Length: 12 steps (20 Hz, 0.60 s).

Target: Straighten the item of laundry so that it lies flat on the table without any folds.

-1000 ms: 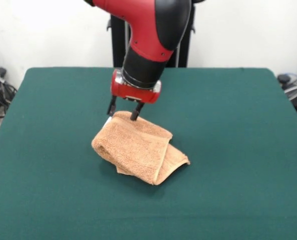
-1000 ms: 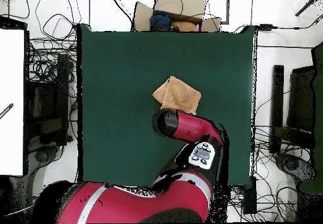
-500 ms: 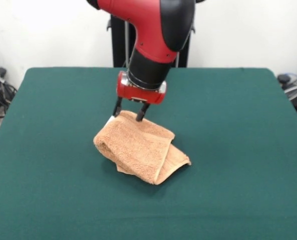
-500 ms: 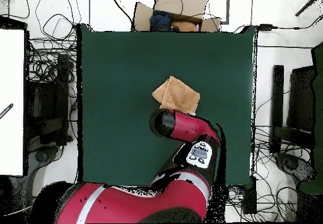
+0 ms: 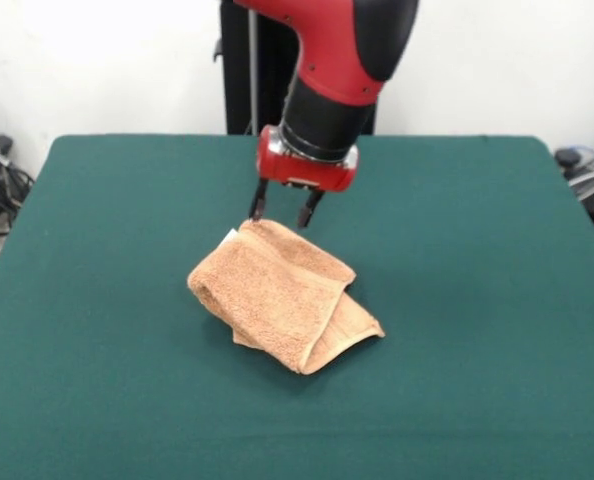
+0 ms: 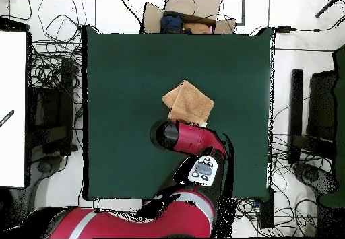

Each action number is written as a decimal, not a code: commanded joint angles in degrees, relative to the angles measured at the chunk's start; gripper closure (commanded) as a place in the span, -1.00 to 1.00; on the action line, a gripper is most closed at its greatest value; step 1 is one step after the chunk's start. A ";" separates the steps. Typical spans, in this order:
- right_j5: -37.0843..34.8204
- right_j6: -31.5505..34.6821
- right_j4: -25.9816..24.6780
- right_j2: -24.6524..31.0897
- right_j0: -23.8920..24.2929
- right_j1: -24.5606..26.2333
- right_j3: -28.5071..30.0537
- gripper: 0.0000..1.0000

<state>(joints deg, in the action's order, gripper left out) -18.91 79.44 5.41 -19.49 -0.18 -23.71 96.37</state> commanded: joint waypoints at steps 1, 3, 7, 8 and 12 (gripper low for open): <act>-7.60 13.71 2.82 4.17 -1.10 -2.13 4.95 -1.00; -7.52 13.79 2.94 4.30 -1.08 -2.45 5.26 -1.00; -5.58 13.54 3.10 5.54 -0.12 -2.24 5.81 -1.00; -5.29 13.64 3.13 5.54 -0.18 -2.27 5.95 -1.00; -3.88 13.60 3.43 6.23 0.25 -1.75 6.25 -1.00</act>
<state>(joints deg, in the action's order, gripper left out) -20.81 79.44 5.85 -19.44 -0.58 -26.00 98.77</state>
